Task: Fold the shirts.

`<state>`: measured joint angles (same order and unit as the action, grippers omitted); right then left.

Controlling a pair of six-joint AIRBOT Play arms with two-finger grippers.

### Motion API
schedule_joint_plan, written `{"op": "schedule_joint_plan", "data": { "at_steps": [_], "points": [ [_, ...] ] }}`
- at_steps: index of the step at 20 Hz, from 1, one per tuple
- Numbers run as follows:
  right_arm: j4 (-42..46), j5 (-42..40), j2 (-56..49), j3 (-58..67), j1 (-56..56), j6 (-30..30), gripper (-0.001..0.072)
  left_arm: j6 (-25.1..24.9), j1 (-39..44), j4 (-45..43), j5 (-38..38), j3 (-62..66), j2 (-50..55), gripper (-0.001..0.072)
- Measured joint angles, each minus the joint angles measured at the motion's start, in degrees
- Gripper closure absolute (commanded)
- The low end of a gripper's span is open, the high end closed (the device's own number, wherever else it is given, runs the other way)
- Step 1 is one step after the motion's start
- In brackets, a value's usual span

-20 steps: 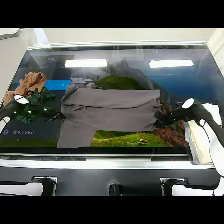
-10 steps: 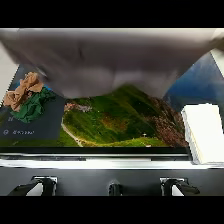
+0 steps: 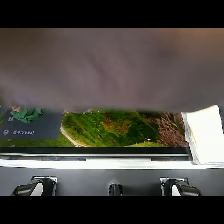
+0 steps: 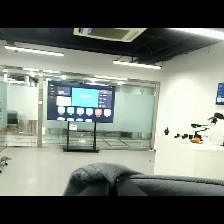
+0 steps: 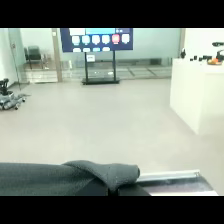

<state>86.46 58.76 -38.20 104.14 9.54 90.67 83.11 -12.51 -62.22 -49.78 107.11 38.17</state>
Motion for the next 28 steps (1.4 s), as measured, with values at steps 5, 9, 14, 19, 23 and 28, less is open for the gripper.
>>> {"op": "schedule_joint_plan", "data": {
  "at_steps": [5,9,14,19,23,28],
  "points": [
    [-1.01,13.84,-9.18,0.13,-0.04,2.32,0.0659,0.81,0.13,-2.67,-10.86,-0.44,8.00,0.0670],
    [-3.96,26.69,-26.21,-3.21,-1.31,-0.02,0.0660,-0.68,2.45,-4.33,-18.34,-8.15,21.07,0.0670],
    [-4.00,22.75,-48.41,-9.40,-5.22,2.47,0.0659,-3.61,6.80,-4.68,-15.63,-20.61,41.68,0.0670],
    [-4.24,5.88,-57.83,-10.60,-6.21,8.46,0.0659,-4.48,7.96,1.57,-7.41,-20.61,55.58,0.0670],
    [-2.38,-6.19,-59.36,-9.22,-6.23,11.69,0.0659,-4.46,8.22,4.26,0.94,-16.57,58.95,0.0670],
    [-1.11,-6.08,-60.13,-8.37,-5.49,15.26,0.0657,-3.19,8.46,5.16,1.95,-14.21,61.86,0.0670]
  ]
}}
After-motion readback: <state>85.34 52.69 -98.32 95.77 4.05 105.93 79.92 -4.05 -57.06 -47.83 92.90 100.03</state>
